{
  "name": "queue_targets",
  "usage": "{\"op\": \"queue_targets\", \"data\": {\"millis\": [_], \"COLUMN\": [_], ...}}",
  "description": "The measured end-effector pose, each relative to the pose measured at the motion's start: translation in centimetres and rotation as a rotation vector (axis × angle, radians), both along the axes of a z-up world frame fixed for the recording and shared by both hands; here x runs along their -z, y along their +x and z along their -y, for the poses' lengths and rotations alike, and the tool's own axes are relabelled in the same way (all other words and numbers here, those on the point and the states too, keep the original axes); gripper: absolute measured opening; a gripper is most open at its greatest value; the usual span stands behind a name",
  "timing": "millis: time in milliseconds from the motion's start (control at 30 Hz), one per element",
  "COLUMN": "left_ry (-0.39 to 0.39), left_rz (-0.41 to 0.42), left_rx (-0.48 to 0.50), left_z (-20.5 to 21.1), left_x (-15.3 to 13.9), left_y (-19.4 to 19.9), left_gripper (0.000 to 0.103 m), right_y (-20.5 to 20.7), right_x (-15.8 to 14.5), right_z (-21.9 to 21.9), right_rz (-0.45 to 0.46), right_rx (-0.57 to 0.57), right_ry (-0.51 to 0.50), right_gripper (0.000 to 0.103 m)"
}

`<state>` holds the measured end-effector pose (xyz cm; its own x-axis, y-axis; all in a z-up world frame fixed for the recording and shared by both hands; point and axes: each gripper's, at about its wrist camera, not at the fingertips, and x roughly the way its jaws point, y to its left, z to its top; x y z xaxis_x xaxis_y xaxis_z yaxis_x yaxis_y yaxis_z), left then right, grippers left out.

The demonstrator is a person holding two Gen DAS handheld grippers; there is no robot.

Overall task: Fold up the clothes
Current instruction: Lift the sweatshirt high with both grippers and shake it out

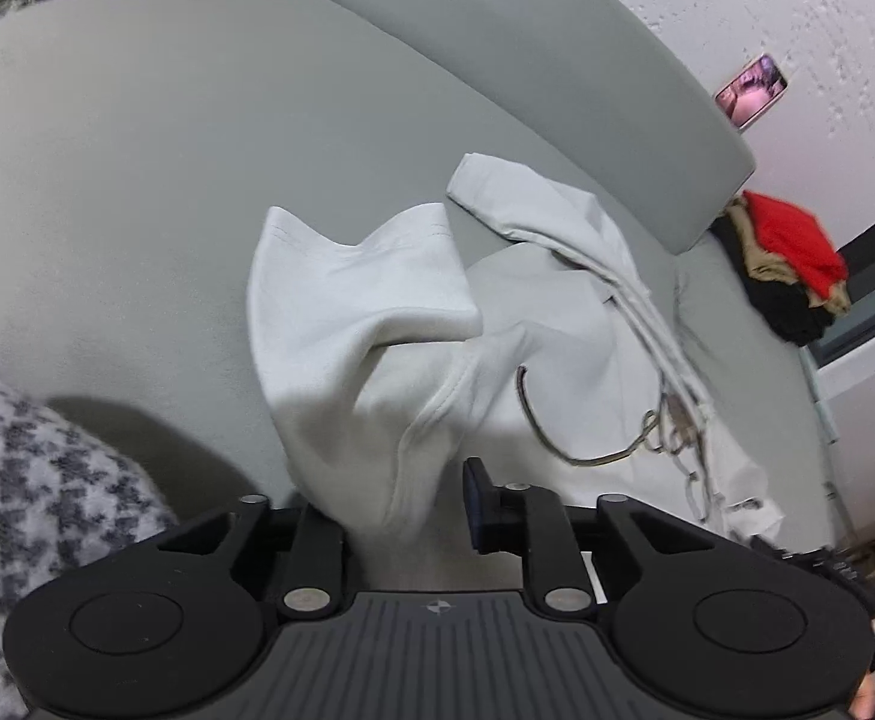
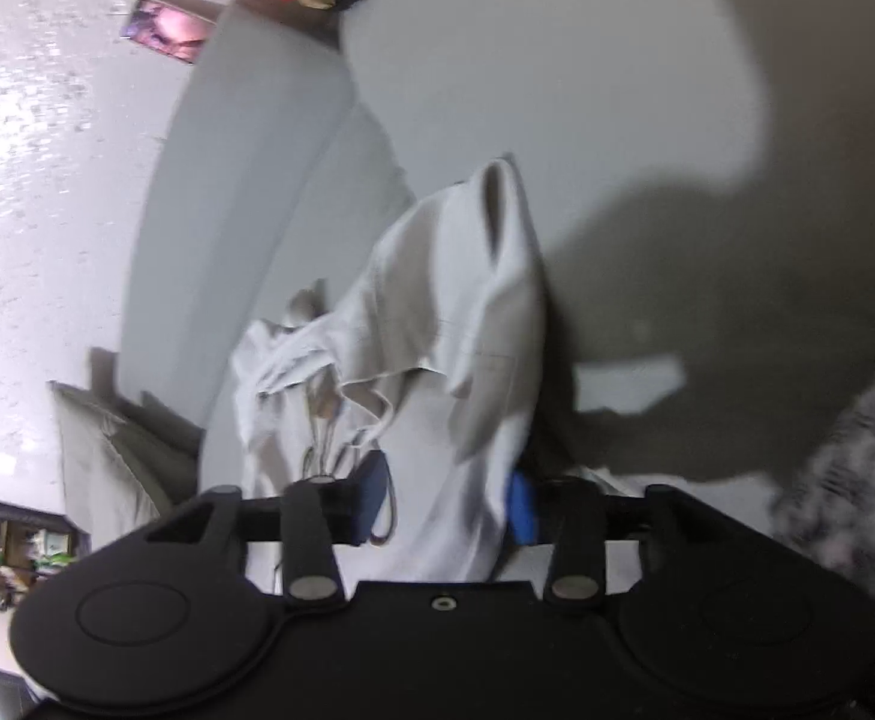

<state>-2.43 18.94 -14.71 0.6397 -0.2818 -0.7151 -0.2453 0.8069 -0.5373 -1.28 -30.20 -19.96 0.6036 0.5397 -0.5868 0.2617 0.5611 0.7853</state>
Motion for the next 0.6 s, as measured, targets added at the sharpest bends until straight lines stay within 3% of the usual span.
{"op": "queue_targets", "data": {"millis": [67,100,133,167,333,467,600], "left_ry": [-0.017,-0.018,-0.021,-0.028,-0.062,-0.080,-0.083], "left_rz": [0.005,0.003,-0.006,-0.018,-0.005,0.080,0.331], "left_rx": [-0.004,0.000,0.013,0.022,0.052,0.015,-0.068], "left_z": [-0.1,0.0,0.2,0.3,1.0,0.4,-1.2], "left_x": [0.1,0.1,0.0,-0.2,-3.6,-11.6,-23.3], "left_y": [0.1,0.1,0.1,-0.2,-1.1,3.1,4.3], "left_gripper": [0.018,0.015,0.005,0.000,0.000,0.000,0.000], "right_y": [0.2,0.2,0.3,0.1,-0.9,1.9,5.2], "right_x": [0.2,0.3,0.2,0.0,-2.9,-8.7,-20.3], "right_z": [-0.1,-0.1,-0.3,-0.5,-1.1,-2.5,-2.8], "right_rz": [0.022,0.027,0.022,0.018,0.015,0.051,0.268], "right_rx": [0.004,0.008,0.011,0.004,-0.022,-0.018,0.043], "right_ry": [-0.022,-0.035,-0.056,-0.076,-0.024,0.055,0.081], "right_gripper": [0.040,0.032,0.022,0.005,0.004,0.004,0.004]}}
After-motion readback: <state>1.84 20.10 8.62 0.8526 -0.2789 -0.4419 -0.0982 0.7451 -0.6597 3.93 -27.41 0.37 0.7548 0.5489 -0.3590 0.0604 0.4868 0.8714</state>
